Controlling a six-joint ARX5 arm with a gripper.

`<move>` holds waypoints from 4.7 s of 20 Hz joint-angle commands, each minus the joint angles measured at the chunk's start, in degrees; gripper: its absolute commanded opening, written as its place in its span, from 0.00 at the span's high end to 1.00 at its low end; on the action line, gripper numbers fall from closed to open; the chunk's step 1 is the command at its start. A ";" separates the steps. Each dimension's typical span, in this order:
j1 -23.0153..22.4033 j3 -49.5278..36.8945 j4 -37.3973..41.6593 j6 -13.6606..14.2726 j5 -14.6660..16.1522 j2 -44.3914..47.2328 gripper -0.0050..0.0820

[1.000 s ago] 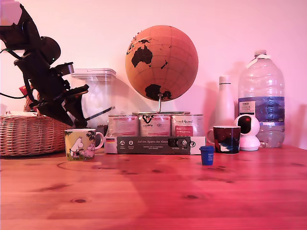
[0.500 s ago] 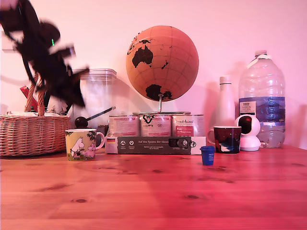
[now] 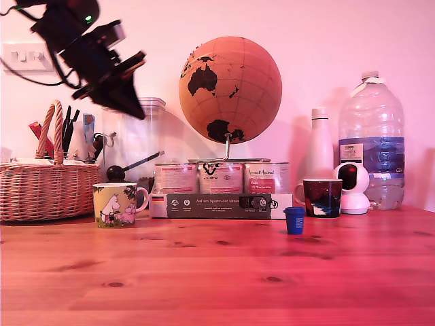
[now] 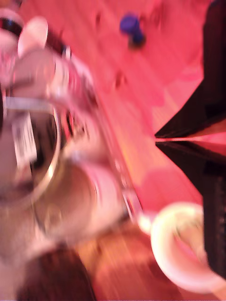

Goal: Pick up the coffee capsules on the table and drop them inside the coffee cup

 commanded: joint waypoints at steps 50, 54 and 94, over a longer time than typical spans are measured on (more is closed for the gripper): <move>-17.44 -71.73 65.16 -5.95 3.04 -30.08 0.87; -17.46 -71.73 67.95 -4.87 2.21 -27.76 0.24; -23.21 -44.46 65.44 -3.91 -3.32 3.78 0.23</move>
